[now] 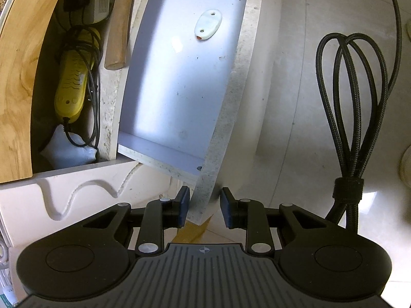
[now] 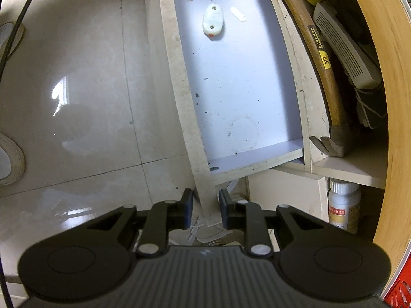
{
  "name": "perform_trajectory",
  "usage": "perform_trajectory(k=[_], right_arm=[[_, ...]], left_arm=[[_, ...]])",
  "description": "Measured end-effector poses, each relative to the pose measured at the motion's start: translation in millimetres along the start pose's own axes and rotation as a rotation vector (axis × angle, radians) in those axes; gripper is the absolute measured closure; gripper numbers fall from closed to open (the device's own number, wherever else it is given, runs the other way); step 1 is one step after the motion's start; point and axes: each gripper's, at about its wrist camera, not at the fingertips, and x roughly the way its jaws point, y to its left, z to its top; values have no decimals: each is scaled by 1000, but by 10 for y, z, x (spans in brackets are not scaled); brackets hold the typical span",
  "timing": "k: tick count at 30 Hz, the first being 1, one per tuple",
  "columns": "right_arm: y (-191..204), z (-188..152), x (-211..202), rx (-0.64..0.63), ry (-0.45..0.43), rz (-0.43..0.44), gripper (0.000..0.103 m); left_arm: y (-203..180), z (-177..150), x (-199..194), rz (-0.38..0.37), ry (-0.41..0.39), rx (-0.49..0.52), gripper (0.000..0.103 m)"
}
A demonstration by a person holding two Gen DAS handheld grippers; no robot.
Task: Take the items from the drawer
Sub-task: 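Close the left tool on the drawer front edge and pull it outward, then open the left tool, releasing the drawer edge, and back away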
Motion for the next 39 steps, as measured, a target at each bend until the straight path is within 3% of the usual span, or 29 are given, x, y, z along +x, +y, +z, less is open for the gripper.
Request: perform_trajectory(k=[8,11,13,14,15,16,17,24,31,39], right_arm=[[-10,-27,-17,19,-13,-4,78],[-45,-49,-25,63,-31,-4,71],[-78,-55,-23,107,-41,-3,26],[-82,-55,-30,120,-53,-22,1],[-81,-53,-28,122,-67,-38,0],[-82,-42,-18,122,-70,-44,0],[-86,-26,-1,125,-67,-47,0],[-90,7,102,141,-71,-31,0],[-246,2,87,294,-125,36,0],[-324,-16,-51,387,-175,41,0]], left_arm=[[15,-22,-23,-10,-4,-31,78],[51,-21,-38,-22,-9,-71,76],[53,-20,-41,-20,-17,-77,72],[45,-17,-43,-4,-24,-75,59],[31,-11,-49,32,-36,-68,50],[20,-3,-58,68,-50,-62,34],[15,8,-70,93,-61,-59,26],[3,59,-102,91,-72,-87,25],[32,21,-154,62,-84,-142,25],[49,42,-229,61,-97,-187,25]])
